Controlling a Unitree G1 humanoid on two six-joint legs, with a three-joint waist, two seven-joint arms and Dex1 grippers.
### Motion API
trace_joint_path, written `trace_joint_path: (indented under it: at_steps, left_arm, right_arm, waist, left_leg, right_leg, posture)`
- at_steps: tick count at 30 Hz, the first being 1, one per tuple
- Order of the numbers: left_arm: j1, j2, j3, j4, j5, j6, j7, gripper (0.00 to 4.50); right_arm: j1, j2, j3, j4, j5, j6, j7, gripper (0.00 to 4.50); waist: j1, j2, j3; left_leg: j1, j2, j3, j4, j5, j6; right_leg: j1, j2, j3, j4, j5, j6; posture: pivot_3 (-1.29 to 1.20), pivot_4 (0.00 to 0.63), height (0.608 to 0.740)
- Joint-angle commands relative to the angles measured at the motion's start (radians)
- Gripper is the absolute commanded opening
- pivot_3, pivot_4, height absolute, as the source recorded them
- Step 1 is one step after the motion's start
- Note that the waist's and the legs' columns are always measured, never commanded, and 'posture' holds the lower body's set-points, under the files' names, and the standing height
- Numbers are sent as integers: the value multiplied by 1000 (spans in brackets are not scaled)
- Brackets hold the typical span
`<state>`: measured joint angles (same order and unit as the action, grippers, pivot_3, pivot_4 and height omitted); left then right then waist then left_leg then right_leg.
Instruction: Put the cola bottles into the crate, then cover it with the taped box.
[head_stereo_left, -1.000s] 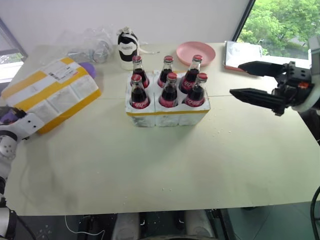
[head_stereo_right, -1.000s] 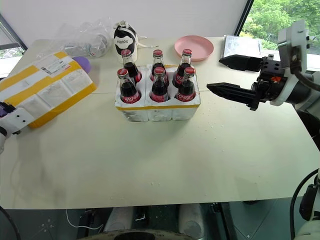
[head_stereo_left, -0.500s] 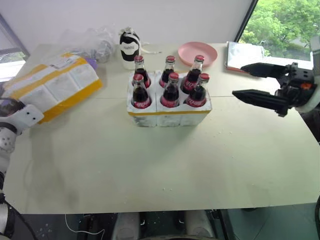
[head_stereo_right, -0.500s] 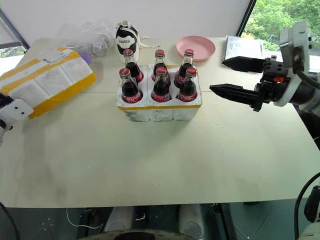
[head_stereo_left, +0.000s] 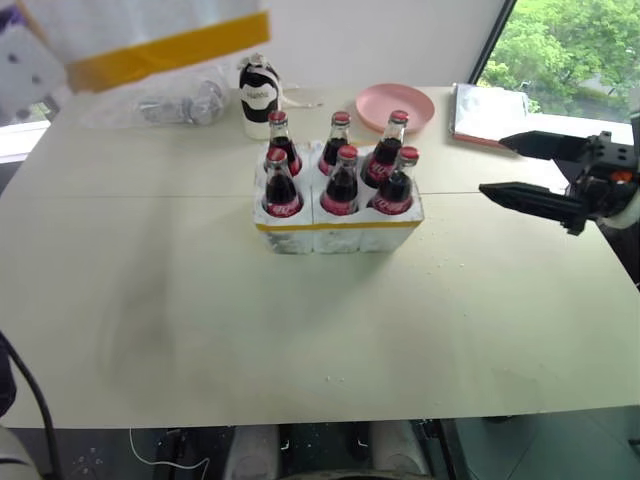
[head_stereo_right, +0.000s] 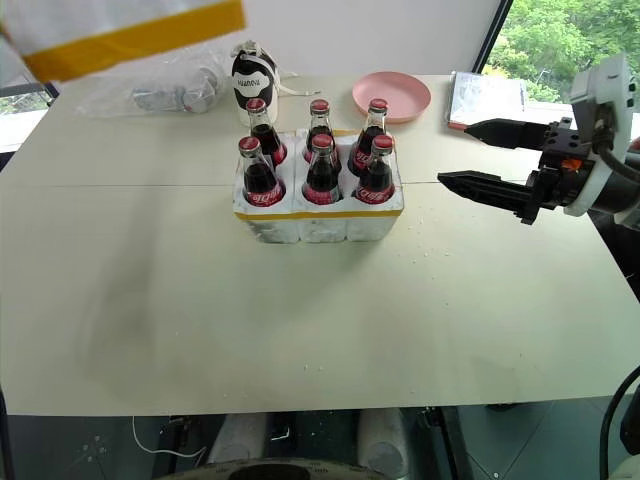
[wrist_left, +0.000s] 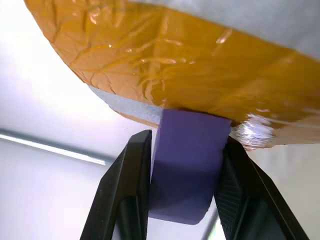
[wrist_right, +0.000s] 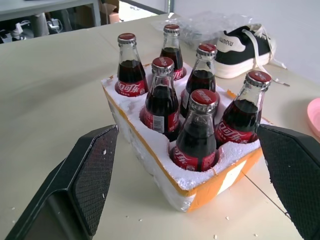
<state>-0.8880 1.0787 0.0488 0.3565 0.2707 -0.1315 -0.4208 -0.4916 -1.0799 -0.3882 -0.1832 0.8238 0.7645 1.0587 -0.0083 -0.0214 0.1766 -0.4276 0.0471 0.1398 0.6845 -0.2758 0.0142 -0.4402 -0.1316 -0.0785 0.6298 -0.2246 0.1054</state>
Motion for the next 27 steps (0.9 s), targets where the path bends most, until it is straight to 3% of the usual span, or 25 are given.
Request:
trace_joint_path:
  at_steps: [1, 9, 27]
  left_arm:
    - [-42, -42, -23, -151, -40, 41, -86, 1713]
    - [-45, -124, -57, -342, -75, 82, -203, 1713]
    - [58, -250, -211, -336, 143, -81, -164, 1713]
  right_arm:
    - [8, -6, -47, -6, -7, -23, -8, 4500]
    - [55, -3, -90, -21, -6, -22, -26, 4500]
    - [73, 5, -128, -46, 15, -11, -69, 4500]
  waist:
    - [0, 0, 0]
    - [-2, 0, 0]
    - [20, 0, 0]
  left_leg:
    - [0, 0, 0, 0, 0, 0]
    - [0, 1, -1, 1, 2, -2]
    - [1, 1, -4, 2, 2, -3]
  right_leg:
    - [0, 0, 0, 0, 0, 0]
    - [0, 3, 0, 0, 0, 1]
    - [2, 4, 0, 0, 0, 0]
  posture:
    - [0, 150, 740]
    - [0, 150, 740]
    - [0, 150, 740]
